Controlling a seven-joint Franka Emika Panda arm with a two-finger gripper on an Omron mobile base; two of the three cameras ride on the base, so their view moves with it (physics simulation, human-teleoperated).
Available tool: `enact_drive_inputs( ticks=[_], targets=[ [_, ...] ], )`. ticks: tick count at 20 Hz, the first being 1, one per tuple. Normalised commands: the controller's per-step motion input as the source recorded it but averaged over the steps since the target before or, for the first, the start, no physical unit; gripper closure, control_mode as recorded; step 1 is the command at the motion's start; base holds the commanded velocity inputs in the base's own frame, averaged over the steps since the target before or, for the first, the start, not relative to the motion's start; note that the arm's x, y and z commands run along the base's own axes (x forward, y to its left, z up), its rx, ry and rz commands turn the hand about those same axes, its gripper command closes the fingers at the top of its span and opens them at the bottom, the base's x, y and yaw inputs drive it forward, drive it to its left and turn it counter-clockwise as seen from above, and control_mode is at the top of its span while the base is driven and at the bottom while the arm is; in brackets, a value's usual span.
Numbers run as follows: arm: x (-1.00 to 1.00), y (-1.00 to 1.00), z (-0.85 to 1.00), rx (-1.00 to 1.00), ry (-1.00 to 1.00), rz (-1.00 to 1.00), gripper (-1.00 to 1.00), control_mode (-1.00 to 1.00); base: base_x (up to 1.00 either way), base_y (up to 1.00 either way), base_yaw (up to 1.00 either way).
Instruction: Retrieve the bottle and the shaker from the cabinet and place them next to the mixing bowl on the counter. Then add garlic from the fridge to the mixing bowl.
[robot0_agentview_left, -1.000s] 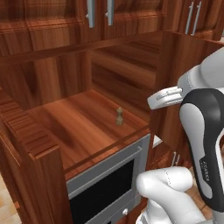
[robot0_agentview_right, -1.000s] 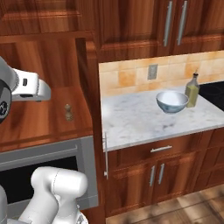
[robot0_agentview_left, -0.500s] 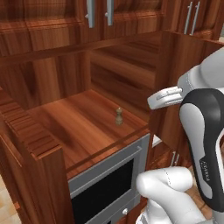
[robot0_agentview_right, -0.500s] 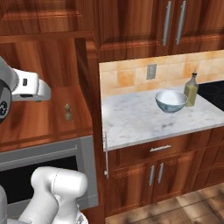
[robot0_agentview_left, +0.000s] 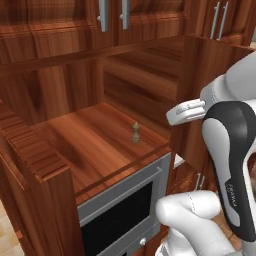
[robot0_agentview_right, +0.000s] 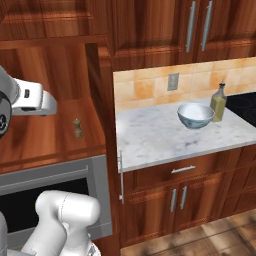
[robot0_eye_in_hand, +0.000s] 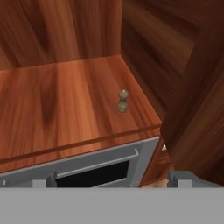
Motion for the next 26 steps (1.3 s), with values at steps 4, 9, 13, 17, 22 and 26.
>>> enact_drive_inputs(
  ticks=[4,9,13,17,22,26],
  targets=[
    [0.31,0.64,0.00,-0.11,0.25,-0.17,-1.00,-1.00,0.00,0.00,0.00],
    [0.40,0.28,-0.16,-0.05,0.26,-0.07,-1.00,-1.00,0.00,0.00,0.00],
    [0.20,0.00,-0.94,0.00,0.01,0.00,-1.00,-1.00,0.00,0.00,0.00],
    [0.53,0.00,-0.96,0.00,0.00,0.00,-1.00,-1.00,0.00,0.00,0.00],
    [0.77,0.00,-0.57,0.00,0.00,0.00,-1.00,-1.00,0.00,0.00,0.00],
    [0.54,0.00,-0.08,0.00,0.00,-0.03,-1.00,-1.00,0.00,0.00,0.00]
  ],
)
